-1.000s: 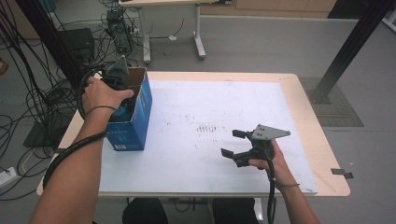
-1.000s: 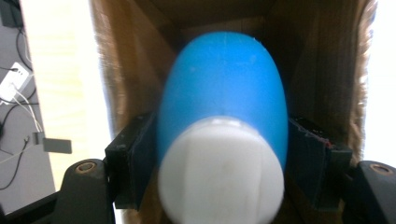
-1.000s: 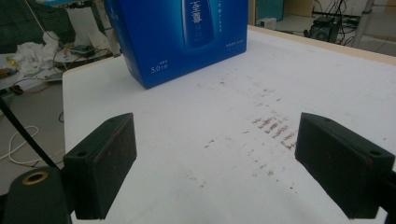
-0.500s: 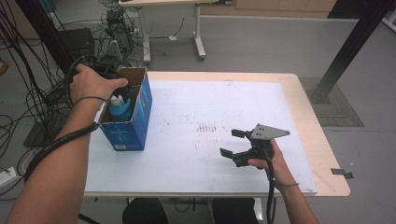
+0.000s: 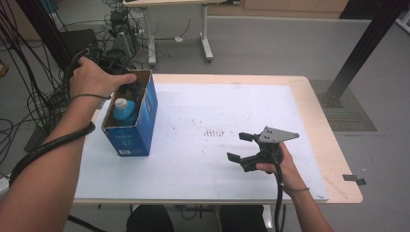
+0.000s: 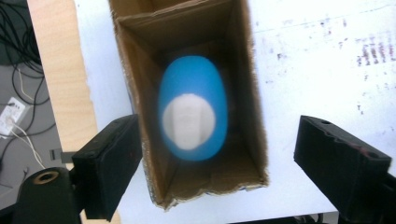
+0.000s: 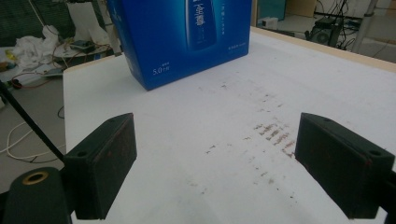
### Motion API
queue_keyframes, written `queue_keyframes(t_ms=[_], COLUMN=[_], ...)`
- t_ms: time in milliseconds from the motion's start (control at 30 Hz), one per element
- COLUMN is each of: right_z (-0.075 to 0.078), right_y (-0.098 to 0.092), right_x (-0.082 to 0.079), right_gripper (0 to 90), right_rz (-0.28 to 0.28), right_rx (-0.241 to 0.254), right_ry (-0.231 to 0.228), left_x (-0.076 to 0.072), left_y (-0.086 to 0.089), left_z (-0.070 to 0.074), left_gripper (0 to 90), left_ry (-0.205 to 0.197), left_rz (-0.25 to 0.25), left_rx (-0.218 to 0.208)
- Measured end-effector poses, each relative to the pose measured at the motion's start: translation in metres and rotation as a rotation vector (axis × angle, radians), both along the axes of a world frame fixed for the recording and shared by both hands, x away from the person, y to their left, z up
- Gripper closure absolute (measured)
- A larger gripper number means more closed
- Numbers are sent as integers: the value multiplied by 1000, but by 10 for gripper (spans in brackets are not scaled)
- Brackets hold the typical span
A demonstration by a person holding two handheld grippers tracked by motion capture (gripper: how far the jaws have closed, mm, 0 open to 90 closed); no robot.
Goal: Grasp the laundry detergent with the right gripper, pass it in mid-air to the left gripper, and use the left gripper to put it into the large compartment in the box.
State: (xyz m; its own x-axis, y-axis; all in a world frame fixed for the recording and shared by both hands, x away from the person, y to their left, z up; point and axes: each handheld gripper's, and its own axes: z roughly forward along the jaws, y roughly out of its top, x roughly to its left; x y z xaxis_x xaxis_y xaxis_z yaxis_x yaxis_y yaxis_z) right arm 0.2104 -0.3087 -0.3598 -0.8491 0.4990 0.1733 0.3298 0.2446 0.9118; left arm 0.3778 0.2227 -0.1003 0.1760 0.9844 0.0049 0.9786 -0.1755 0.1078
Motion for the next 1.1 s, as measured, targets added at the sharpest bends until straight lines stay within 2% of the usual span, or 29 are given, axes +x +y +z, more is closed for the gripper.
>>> queue_keyframes(t_ms=[100,267,333,567,633,867,1000,1100], right_z=[3,9,10,22,24,34,37,38], right_y=[-1,-3,-4,-13,-14,-21,-26,-28], right_x=[1,4,4,5,5,6,7,8], right_gripper=[128,127,127,119,118,114,114,113], right_rz=[-2,-17,-22,-65,-69,-114,-143,-162], right_rx=[-8,-36,-39,-86,-89,-133,-149,-155], right_ry=[-1,4,5,24,25,40,49,53], left_x=[-1,-5,-4,-5,-4,-4,-6,-6], left_y=[-9,-25,-34,-67,-71,-89,-101,-109], left_z=[4,6,5,-2,-3,-9,-15,-21], left_gripper=[108,80,74,73,71,68,58,56], left_ry=[-3,-11,-3,15,22,36,40,57], left_rz=[-24,-77,-116,-197,-208,-257,-285,-317], left_rx=[4,-19,-24,-28,-28,-69,-81,-87])
